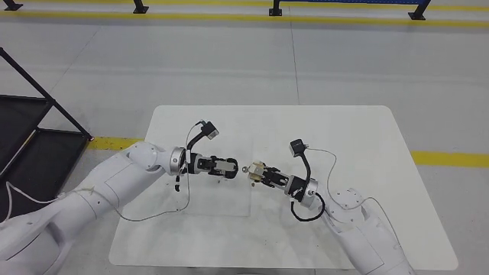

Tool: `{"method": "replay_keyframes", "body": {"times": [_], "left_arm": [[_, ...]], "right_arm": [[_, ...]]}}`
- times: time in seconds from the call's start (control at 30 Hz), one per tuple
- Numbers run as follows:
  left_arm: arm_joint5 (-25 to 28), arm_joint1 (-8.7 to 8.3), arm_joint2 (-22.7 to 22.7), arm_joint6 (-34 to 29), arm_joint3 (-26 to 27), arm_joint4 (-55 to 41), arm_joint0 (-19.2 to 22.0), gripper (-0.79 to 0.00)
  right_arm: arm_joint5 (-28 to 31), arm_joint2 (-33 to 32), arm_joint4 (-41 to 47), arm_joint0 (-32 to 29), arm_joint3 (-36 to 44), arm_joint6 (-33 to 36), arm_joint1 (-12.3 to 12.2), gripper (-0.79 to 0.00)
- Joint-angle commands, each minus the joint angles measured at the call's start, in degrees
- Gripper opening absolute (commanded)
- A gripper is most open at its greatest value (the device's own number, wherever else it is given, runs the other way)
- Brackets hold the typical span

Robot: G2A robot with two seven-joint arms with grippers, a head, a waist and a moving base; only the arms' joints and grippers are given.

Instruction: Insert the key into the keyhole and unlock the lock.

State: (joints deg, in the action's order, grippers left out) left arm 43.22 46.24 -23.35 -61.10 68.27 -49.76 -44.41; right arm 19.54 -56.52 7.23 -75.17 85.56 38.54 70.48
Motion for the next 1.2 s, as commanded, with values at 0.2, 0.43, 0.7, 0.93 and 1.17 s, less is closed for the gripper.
{"method": "replay_keyframes", "body": {"times": [0.2, 0.43, 0.7, 0.93, 1.17], "left_arm": [[3.17, 2.26, 0.29, 3.19, -1.92, 5.38, 0.24, -0.348], [5.03, 2.36, 0.38, 5.05, -1.99, 7.62, 0.27, -0.477], [5.92, 1.71, 0.31, 5.94, -1.53, 7.99, -0.11, -0.505], [6.32, 0.94, 0.34, 6.34, -0.58, 8.07, -0.47, -0.613], [6.29, 0.52, 0.62, 6.31, 0.11, 7.46, -0.76, -0.653]], "right_arm": [[0.00, 0.00, 0.00, 0.00, 0.00, 0.00, 0.00, -0.785], [0.00, 0.00, 0.00, 0.00, 0.00, 0.00, 0.00, -0.785], [0.00, 0.00, 0.00, 0.00, 0.00, 0.00, 0.00, -0.785], [0.00, 0.00, 0.00, 0.00, 0.00, 0.00, 0.00, -0.785], [0.00, 0.00, 0.00, 0.00, 0.00, 0.00, 0.00, -0.785]]}}
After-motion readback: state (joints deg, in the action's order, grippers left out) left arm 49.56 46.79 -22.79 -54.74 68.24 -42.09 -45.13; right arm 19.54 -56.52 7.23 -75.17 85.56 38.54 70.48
